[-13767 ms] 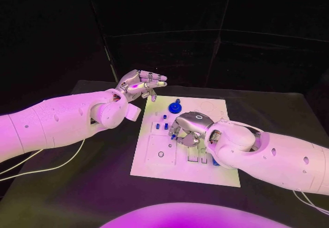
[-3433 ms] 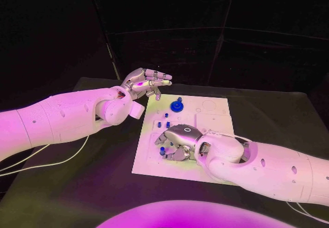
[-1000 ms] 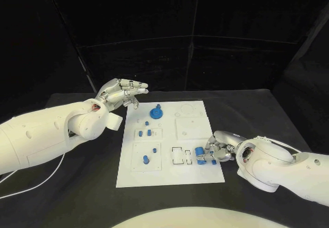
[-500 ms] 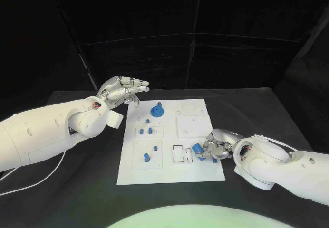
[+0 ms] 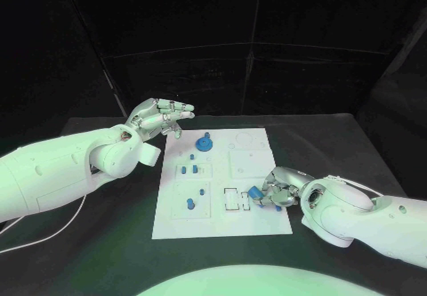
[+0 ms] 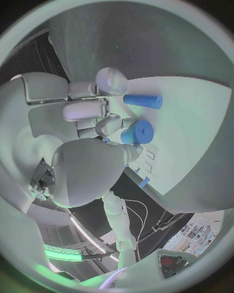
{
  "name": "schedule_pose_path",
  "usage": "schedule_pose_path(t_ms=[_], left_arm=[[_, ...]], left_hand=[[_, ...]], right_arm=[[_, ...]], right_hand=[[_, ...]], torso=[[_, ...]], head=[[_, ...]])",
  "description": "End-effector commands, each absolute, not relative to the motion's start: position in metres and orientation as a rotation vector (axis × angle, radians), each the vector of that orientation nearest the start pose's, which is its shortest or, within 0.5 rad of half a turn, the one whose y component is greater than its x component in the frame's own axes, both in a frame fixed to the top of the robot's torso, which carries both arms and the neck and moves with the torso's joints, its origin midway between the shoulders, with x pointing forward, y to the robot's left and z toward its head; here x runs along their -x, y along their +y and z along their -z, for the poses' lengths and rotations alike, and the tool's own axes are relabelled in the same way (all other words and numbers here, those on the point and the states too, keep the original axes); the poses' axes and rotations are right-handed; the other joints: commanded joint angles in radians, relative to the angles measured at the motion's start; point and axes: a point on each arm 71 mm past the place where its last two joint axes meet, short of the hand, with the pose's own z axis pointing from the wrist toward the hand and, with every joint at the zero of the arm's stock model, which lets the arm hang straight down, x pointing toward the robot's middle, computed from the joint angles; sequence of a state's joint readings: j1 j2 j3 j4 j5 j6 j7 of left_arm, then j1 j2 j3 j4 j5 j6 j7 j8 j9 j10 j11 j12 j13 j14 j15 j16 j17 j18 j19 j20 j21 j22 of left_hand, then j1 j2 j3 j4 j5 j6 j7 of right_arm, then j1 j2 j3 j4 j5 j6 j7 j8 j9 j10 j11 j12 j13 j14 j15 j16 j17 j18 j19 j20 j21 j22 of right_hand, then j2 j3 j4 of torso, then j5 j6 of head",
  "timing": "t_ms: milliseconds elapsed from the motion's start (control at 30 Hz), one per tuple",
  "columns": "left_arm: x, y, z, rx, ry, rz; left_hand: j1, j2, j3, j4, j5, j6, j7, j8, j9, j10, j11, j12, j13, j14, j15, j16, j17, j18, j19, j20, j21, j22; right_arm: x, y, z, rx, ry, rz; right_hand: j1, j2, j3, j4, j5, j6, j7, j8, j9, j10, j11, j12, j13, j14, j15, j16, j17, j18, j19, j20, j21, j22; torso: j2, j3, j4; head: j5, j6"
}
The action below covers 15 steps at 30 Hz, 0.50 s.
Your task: Assemble the parts on the task board
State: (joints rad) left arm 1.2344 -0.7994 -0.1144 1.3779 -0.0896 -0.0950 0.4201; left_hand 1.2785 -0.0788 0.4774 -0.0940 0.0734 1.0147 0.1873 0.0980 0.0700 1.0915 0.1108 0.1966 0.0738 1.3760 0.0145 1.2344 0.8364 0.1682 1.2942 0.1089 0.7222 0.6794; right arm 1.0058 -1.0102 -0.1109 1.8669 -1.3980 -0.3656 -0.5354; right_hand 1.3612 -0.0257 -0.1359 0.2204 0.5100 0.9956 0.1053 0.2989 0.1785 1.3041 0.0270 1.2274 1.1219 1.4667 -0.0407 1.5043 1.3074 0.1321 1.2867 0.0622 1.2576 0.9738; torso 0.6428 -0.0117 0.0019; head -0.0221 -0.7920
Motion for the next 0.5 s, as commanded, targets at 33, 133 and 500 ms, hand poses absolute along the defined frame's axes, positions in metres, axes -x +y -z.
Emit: schedule_pose_path(t_ms=[33,133,500], left_arm=[[-0.507,0.218,0.191,0.944,1.536,1.639],[-0.507,0.218,0.191,0.942,1.536,1.644],[-0.507,0.218,0.191,0.936,1.538,1.661]], left_hand=[[-0.005,0.002,-0.002,0.0,0.002,-0.008,-0.001,0.005,0.001,-0.005,-0.001,0.006,0.0,-0.003,0.003,0.004,-0.001,0.008,0.001,0.005,-0.004,-0.001],[-0.005,0.002,-0.002,0.0,0.002,-0.008,-0.001,0.005,0.001,-0.005,-0.001,0.006,0.0,-0.003,0.003,0.004,-0.001,0.008,0.001,0.005,-0.004,-0.001],[-0.004,0.002,-0.002,-0.001,0.002,-0.008,-0.001,0.005,0.001,-0.005,-0.001,0.007,0.0,-0.004,0.003,0.004,-0.002,0.008,0.001,0.005,-0.003,0.0]], right_arm=[[-0.363,-0.204,0.268,-0.269,2.027,-0.506],[-0.362,-0.206,0.265,-0.315,1.993,-0.523],[-0.359,-0.205,0.258,-0.401,1.932,-0.583]], right_hand=[[0.0,0.01,-0.002,0.007,0.015,0.012,-0.005,0.005,0.002,0.012,-0.008,0.0,0.007,0.07,-0.008,0.003,0.085,-0.018,0.003,-0.002,0.003,0.002],[-0.01,0.016,-0.005,0.019,0.039,0.022,-0.009,0.005,0.002,0.02,-0.011,0.006,0.017,0.07,-0.011,0.003,0.086,-0.018,0.005,-0.003,0.005,0.005],[-0.016,0.011,-0.013,0.026,0.046,0.038,-0.015,0.008,0.005,0.031,-0.016,0.014,0.03,0.072,-0.015,0.007,0.097,-0.02,0.01,-0.007,0.01,0.015]], torso=[[0.0,0.0001,-0.0008],[0.0,-0.0011,0.0019],[0.001,-0.0003,0.0022]], head=[[0.002,-0.001],[0.0,-0.002],[0.001,0.0]])
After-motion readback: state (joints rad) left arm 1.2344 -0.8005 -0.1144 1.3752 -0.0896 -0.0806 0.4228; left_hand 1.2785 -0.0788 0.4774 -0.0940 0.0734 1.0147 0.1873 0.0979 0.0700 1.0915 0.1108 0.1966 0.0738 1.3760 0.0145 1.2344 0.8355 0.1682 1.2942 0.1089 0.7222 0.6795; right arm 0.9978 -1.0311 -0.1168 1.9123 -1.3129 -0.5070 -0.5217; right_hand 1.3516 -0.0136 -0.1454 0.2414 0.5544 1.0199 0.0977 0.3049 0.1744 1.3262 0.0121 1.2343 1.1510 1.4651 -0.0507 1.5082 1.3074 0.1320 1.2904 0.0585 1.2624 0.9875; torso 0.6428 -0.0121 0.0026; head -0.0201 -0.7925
